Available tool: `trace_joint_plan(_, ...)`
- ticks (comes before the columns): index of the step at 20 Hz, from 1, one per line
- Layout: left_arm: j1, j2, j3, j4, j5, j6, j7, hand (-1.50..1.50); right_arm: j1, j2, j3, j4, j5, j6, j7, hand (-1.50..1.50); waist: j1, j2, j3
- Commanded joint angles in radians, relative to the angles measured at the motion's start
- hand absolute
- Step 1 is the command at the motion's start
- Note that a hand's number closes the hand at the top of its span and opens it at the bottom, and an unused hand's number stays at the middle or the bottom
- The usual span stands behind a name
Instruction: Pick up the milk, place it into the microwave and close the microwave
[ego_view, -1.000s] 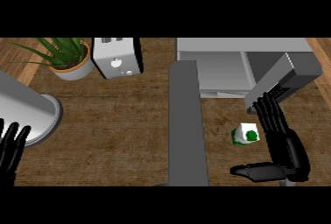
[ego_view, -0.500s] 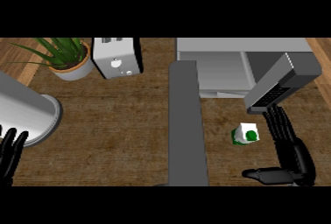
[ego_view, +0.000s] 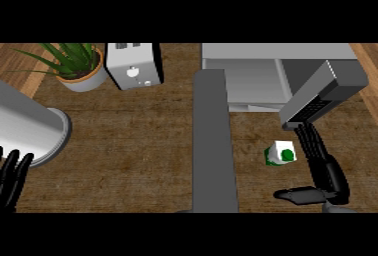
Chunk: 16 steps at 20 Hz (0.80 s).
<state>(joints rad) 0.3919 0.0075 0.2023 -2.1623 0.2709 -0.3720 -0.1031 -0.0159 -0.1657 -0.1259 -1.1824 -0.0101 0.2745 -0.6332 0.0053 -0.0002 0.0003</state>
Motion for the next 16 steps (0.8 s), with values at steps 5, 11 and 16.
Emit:
trace_joint_plan(5,0.044,-0.007,0.005,0.041,-0.004,-0.048,-0.061,-1.50,-0.161,-0.009,-0.034,0.216,0.025,-0.027,-0.053,-1.50,0.003,0.000,0.000)
trace_joint_plan(11,0.053,-0.007,-0.017,-0.056,0.006,0.013,0.014,-1.50,-0.188,-0.014,-0.063,0.409,0.089,-0.139,-0.200,-1.50,0.004,0.000,0.000)
trace_joint_plan(16,0.019,0.008,0.030,-0.054,0.059,-0.018,0.064,-1.50,-0.320,-0.076,-0.129,0.684,0.105,-0.186,-0.297,-1.50,0.009,0.003,0.001)
